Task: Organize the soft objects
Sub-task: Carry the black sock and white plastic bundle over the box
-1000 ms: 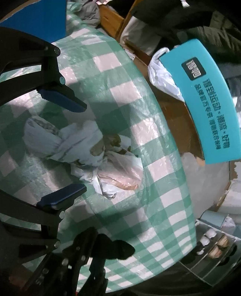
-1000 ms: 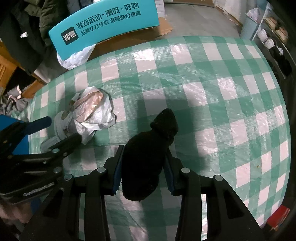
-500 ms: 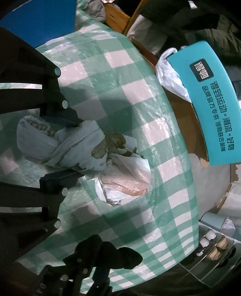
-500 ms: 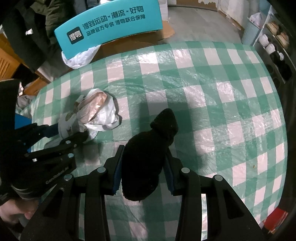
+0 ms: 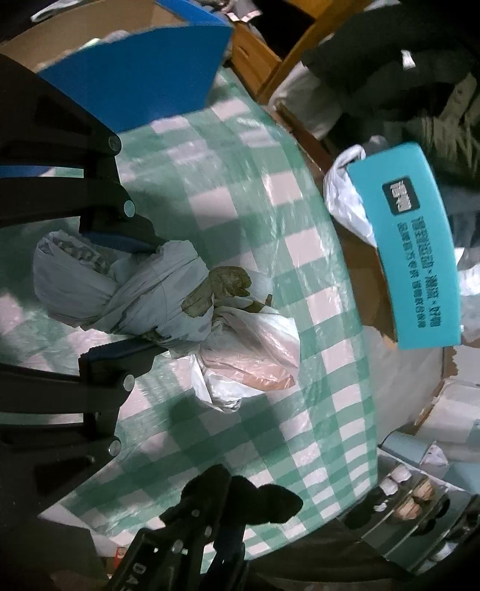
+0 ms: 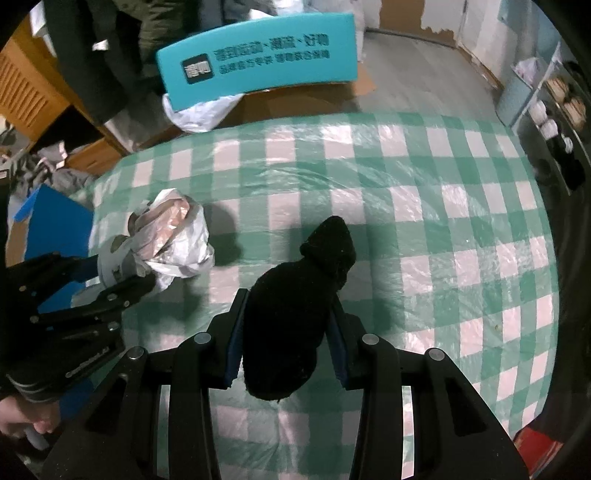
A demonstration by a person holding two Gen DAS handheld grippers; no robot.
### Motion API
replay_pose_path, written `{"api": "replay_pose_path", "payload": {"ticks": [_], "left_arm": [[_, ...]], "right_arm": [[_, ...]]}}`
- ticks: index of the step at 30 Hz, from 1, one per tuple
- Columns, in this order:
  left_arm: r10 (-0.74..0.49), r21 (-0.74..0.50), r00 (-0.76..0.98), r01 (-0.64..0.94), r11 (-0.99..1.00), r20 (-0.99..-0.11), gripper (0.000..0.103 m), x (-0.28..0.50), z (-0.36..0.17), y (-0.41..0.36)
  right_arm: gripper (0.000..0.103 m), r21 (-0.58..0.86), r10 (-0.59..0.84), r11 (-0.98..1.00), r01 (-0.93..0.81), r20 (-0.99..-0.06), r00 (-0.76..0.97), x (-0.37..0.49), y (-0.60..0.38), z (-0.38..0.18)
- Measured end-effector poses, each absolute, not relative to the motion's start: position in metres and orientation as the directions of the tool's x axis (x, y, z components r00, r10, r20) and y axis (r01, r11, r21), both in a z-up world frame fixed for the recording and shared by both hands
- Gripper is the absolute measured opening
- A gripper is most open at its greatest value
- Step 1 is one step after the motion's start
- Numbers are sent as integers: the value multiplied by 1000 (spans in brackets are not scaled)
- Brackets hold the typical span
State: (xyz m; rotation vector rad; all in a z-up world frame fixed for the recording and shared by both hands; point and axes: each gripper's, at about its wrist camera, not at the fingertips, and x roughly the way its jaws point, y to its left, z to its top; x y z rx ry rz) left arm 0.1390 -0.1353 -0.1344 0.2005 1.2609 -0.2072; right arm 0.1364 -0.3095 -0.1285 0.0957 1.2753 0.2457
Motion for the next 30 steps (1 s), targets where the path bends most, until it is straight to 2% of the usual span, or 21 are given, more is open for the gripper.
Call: {"api": "replay_pose_path", "payload": {"ticks": [15, 30], "left_arm": [[-46, 27, 355, 198, 980, -934, 42, 84, -89, -94], [-83, -16, 421, 159, 987, -903, 42, 47, -62, -72]], "right_arm": [[38, 181, 260, 947, -264, -917, 303, 101, -273, -93], [38, 195, 301, 928, -318, -895, 329, 79, -245, -72]]}}
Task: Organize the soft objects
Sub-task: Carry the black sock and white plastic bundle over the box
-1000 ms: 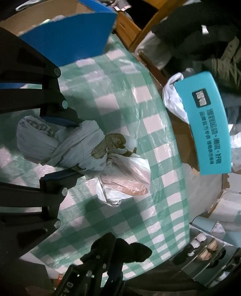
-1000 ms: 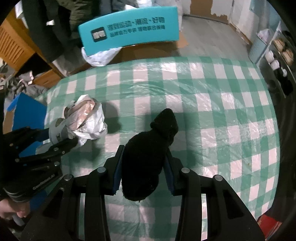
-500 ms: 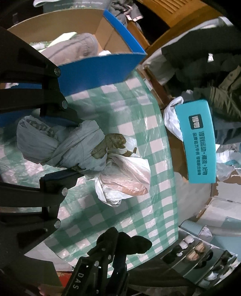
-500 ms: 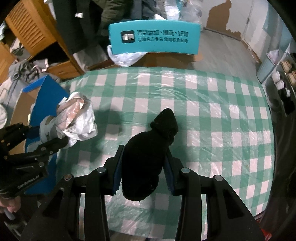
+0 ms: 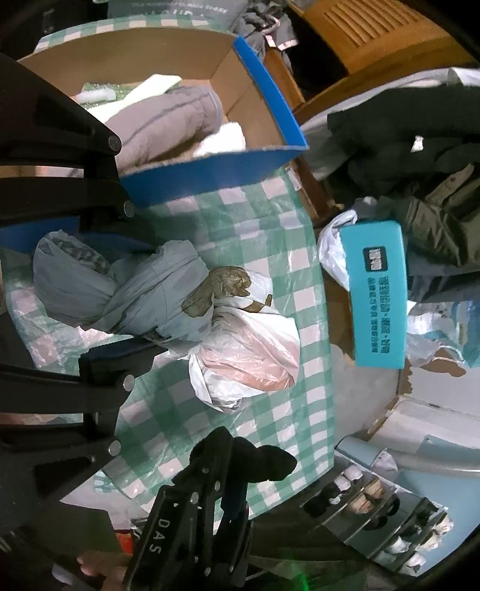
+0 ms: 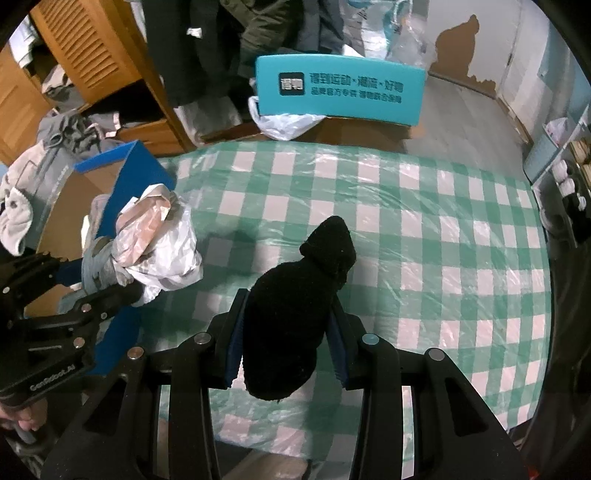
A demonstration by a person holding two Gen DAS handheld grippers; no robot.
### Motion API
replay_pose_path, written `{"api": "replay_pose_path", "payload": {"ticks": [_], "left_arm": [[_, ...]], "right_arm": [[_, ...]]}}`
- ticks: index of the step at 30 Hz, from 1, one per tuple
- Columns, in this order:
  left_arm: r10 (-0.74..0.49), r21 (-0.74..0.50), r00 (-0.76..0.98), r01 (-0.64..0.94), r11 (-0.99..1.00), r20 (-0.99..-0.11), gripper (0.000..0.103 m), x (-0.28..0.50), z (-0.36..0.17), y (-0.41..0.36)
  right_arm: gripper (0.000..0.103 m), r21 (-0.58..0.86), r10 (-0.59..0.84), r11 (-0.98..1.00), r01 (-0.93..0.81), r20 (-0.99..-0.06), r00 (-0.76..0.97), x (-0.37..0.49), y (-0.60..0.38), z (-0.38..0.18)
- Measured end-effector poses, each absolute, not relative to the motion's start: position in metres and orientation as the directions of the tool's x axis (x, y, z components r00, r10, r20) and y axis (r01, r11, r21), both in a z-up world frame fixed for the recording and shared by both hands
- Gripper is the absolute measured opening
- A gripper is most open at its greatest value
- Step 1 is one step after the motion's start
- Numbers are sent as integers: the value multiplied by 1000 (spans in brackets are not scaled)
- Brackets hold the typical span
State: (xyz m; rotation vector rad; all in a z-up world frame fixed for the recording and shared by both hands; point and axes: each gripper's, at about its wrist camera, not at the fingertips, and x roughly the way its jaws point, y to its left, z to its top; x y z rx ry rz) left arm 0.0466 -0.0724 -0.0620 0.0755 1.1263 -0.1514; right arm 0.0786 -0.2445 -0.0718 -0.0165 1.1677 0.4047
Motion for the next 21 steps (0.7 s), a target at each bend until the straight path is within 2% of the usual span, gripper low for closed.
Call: {"api": "replay_pose_path", "payload": {"ticks": [21], "left_arm": [[-69, -35, 487, 79, 996, -871, 42, 20, -33, -22]], "right_arm": [[38, 200, 349, 896, -397, -869, 349, 69, -194, -45]]}}
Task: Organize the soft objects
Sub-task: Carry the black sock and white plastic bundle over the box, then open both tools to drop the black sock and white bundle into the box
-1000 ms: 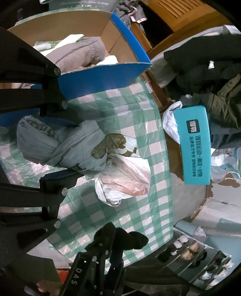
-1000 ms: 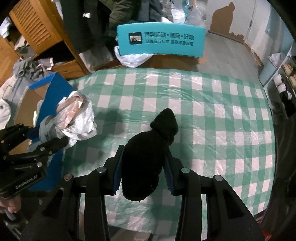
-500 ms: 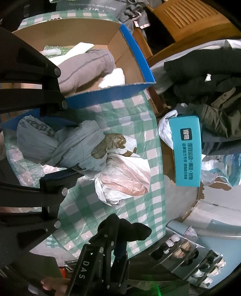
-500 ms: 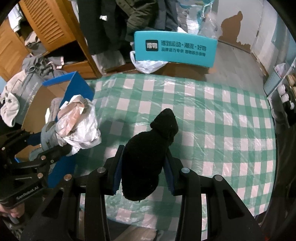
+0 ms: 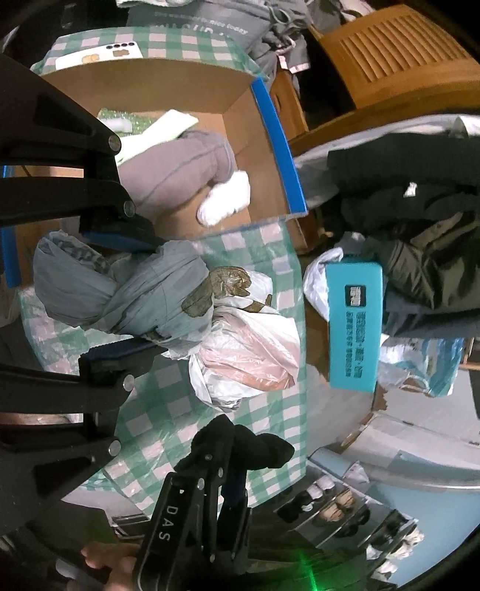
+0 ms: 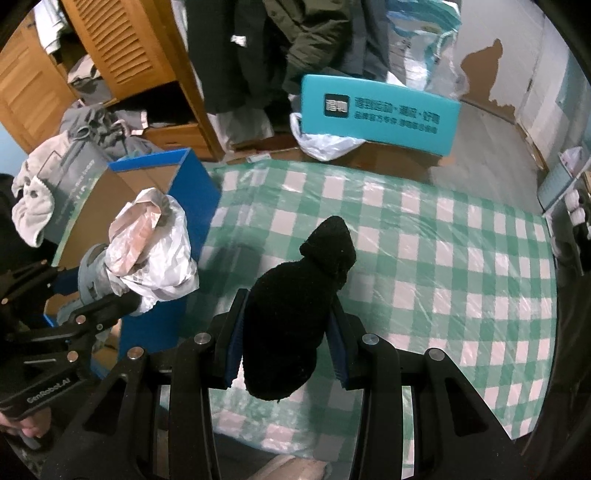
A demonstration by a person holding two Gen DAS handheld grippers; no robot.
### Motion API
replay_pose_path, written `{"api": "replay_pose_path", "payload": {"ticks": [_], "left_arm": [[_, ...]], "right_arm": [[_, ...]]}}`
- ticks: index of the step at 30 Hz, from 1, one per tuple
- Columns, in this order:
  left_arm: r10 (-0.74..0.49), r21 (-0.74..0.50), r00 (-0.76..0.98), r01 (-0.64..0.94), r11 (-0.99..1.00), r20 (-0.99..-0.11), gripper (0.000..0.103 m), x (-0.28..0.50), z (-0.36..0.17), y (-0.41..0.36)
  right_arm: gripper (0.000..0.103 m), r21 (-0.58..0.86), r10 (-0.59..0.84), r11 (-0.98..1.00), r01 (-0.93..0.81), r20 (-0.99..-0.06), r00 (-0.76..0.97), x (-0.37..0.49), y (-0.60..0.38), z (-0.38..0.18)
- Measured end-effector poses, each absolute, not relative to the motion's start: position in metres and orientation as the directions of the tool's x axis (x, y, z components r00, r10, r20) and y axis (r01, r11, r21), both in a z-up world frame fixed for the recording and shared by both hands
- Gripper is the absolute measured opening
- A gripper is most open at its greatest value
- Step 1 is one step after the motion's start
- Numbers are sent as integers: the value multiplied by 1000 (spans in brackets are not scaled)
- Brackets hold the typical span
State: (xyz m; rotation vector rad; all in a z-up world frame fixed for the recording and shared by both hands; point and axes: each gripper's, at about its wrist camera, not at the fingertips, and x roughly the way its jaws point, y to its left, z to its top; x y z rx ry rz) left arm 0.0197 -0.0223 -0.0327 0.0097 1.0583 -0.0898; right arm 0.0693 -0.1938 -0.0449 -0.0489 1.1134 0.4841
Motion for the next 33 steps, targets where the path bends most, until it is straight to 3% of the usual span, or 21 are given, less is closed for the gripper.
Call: {"api": "replay_pose_path", "payload": {"ticks": [20, 33], "left_arm": [[3, -57, 531, -97, 994, -847, 42, 0, -24, 73], [73, -43, 488, -222, 974, -870, 43, -11, -48, 130]], "right_arm": [[38, 189, 398, 834, -519, -857, 327, 69, -99, -27], [39, 187, 418, 769, -612, -870, 259, 62, -26, -30]]}}
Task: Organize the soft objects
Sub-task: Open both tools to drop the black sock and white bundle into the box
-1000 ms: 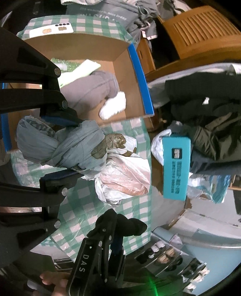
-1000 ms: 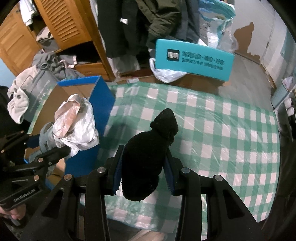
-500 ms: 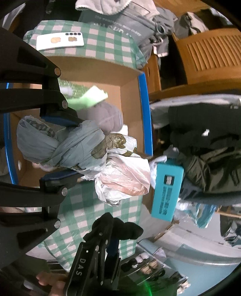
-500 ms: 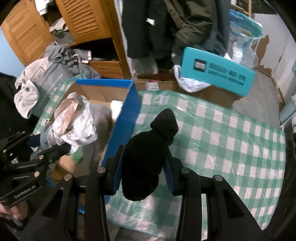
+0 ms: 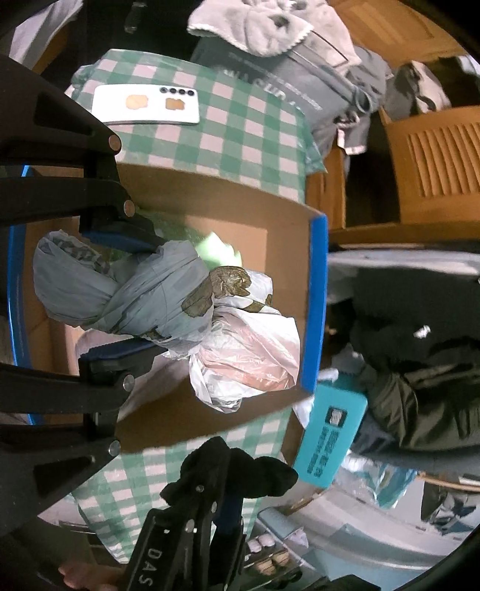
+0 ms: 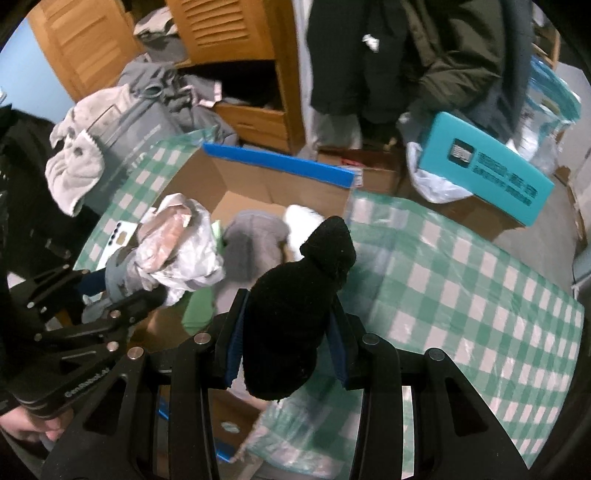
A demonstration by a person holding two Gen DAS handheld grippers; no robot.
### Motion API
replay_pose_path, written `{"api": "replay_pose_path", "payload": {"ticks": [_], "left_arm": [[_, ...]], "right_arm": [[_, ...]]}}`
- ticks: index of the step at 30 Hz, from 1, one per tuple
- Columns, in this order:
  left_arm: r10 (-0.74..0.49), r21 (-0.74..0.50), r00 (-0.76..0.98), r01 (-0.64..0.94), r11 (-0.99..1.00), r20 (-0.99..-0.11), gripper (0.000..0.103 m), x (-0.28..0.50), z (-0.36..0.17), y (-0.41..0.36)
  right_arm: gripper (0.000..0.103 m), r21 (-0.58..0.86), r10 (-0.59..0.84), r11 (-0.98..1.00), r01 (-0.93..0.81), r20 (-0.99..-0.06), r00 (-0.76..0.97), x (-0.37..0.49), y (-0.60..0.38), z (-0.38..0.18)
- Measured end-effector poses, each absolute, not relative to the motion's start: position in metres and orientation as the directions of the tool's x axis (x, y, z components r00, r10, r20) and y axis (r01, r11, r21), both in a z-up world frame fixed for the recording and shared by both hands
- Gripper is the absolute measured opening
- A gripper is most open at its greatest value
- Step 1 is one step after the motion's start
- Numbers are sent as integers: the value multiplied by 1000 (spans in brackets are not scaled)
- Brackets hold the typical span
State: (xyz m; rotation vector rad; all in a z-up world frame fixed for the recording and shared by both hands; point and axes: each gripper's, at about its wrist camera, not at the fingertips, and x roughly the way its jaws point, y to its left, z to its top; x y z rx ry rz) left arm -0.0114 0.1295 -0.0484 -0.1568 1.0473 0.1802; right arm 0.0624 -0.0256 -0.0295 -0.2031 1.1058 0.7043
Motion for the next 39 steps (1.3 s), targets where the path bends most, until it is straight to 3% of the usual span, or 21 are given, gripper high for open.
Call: {"api": "replay_pose_path", "payload": {"ticks": [9, 14, 23, 29, 39], "left_arm": [[83, -44, 447, -266, 963, -891, 47, -15, -60, 145], [93, -35, 444, -273, 961, -891, 62, -15, -57, 144], [101, -37, 478, -271, 962, -872, 68, -18, -40, 140], [79, -64, 536, -243, 968, -841, 77, -22, -22, 133], [51, -57, 584, -164, 985, -810, 80, -30, 5, 111]], "right_arm": [[43, 175, 405, 731, -660, -889, 213, 57, 6, -44], [61, 168, 413, 733, -660, -880, 234, 58, 4, -40], [73, 156, 413, 769, -620, -862, 295, 61, -15, -24], [74, 162, 432, 776, -610, -841, 326, 52, -35, -8], [74, 184, 447, 814, -551, -805, 391, 41, -80, 14]]}}
